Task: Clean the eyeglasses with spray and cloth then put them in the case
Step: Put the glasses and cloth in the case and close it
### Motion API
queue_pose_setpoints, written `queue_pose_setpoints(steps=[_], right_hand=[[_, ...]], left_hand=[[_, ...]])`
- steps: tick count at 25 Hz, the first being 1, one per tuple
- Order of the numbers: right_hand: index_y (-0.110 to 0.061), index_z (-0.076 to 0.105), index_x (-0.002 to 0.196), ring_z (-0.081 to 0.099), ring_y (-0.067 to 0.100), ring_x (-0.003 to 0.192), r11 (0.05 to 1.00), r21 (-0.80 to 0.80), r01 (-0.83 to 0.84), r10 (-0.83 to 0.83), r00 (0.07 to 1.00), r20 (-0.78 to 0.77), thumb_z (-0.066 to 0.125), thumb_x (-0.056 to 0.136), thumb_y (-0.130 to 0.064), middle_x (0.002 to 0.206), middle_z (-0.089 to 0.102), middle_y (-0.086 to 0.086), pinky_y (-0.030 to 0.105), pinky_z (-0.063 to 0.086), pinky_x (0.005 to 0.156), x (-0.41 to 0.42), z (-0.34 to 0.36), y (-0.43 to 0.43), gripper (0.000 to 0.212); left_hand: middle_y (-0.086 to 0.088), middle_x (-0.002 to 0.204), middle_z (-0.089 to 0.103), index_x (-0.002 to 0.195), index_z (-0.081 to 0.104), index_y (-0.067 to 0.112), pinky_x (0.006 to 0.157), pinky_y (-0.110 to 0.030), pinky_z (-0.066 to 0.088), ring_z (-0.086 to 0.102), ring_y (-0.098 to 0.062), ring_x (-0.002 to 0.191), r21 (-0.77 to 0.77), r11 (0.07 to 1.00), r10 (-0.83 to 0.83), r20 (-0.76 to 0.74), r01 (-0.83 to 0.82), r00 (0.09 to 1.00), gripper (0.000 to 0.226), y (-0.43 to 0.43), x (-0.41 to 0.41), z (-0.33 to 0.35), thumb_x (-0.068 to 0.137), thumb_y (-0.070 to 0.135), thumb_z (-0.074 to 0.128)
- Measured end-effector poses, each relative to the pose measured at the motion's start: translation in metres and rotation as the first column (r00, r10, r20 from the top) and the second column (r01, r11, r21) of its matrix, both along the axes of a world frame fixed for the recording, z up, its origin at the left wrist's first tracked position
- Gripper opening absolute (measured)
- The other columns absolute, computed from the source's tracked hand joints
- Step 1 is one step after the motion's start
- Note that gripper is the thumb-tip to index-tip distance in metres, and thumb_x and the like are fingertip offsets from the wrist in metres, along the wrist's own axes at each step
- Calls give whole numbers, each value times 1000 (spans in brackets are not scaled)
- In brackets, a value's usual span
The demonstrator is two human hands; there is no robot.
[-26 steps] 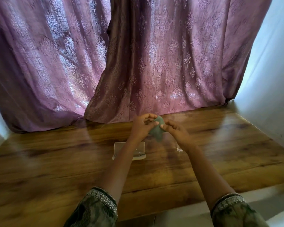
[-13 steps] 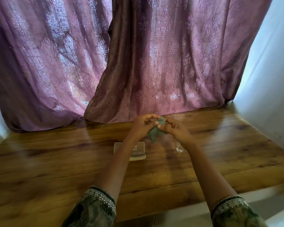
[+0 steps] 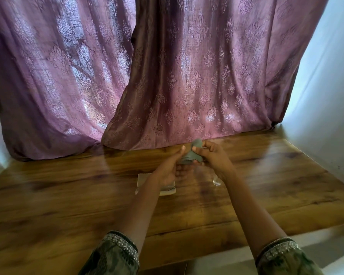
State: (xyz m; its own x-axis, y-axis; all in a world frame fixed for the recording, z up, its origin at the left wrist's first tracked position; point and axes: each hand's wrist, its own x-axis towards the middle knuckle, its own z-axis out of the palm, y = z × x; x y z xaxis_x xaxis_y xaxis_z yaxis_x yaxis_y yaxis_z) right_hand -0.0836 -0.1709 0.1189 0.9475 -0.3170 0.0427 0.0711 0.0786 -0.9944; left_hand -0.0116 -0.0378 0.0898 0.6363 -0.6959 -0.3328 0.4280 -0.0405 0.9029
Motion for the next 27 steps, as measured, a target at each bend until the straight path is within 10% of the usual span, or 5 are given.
queue_pose_setpoints(steps=[5, 13, 27], right_hand=[[-3, 62, 100, 67, 10, 60, 998, 56, 11, -9, 999, -51, 62, 85, -7, 76, 69, 4, 18, 56, 53, 1, -4, -1, 15], [-11, 65, 78, 63, 0, 53, 994, -67, 82, -87, 994, -65, 60, 85, -4, 54, 68, -10, 11, 50, 50, 0, -17, -10, 11], [-7, 63, 76, 67, -1, 64, 985, -133, 108, -103, 994, 41, 41, 86, 17, 68, 71, -9, 11, 53, 58, 2, -25, -15, 35]], left_hand=[[-6, 89, 67, 96, 62, 12, 78, -28, 53, 63, -16, 82, -221, 964, 113, -161, -147, 981, 20, -5, -5, 2, 91, 28, 53], [-8, 89, 62, 88, 60, 7, 53, -18, 57, 61, -16, 81, -153, 959, 242, 20, -237, 970, 5, -4, -3, 9, 88, 5, 56], [-8, 84, 59, 70, 57, 8, 54, -14, 56, 60, -16, 76, -124, 952, 296, 148, -279, 944, 34, -8, -4, 10, 92, -9, 38]])
